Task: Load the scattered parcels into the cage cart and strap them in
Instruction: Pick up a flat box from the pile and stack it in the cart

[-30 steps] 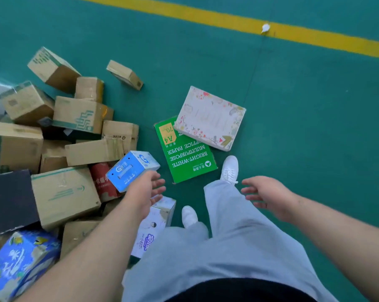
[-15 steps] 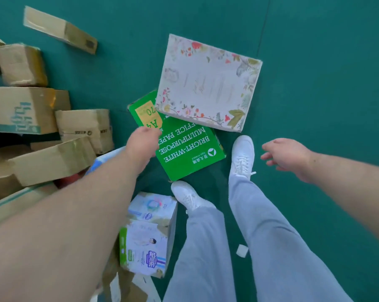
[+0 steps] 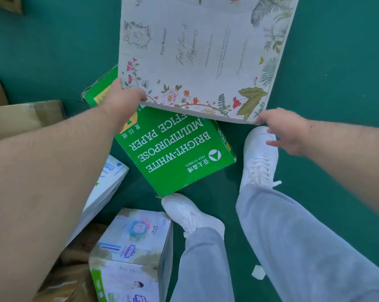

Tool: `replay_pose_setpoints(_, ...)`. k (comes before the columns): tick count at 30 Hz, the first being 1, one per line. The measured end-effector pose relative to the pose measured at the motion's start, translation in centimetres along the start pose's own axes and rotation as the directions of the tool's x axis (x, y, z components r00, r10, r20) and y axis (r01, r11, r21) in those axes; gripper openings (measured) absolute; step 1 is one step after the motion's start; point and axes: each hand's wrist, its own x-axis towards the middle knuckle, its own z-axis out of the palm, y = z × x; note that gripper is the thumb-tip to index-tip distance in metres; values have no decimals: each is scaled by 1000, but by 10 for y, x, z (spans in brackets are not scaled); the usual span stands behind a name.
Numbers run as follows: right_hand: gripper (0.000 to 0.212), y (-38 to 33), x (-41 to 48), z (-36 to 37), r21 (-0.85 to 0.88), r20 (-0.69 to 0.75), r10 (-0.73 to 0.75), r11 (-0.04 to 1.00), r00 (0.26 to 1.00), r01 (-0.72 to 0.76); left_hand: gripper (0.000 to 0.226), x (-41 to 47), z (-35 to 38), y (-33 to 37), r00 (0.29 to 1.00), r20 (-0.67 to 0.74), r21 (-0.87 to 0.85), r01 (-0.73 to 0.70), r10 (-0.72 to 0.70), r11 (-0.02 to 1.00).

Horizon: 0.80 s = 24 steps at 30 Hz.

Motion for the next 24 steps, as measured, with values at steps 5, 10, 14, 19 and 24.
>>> replay_pose_setpoints(5,47,0,8,-8,183,37,-19,983,999,12,56,-3,-1,-15,996,40,-95,85,-81,992)
replay_pose_setpoints(10,65,27,-43,-36,127,-9,-49,991,999,50,28,-57,-14,-30,997,-20,-266,70,-78,961)
replay_pose_setpoints(14,29,58,-123,-64,284,64,-18,959,998,-1,48,-133,-37,-45,989,0,-401,133,-145,906)
replay_pose_setpoints(19,34,85,-257,-101,332,-56,31,943,998,-11,31,-260,-84,-68,963,98,-493,268,-253,828)
replay_pose_setpoints(24,45,111,-410,-123,335,-101,-31,940,994,64,28,-390,-143,-89,947,156,-566,319,-281,760)
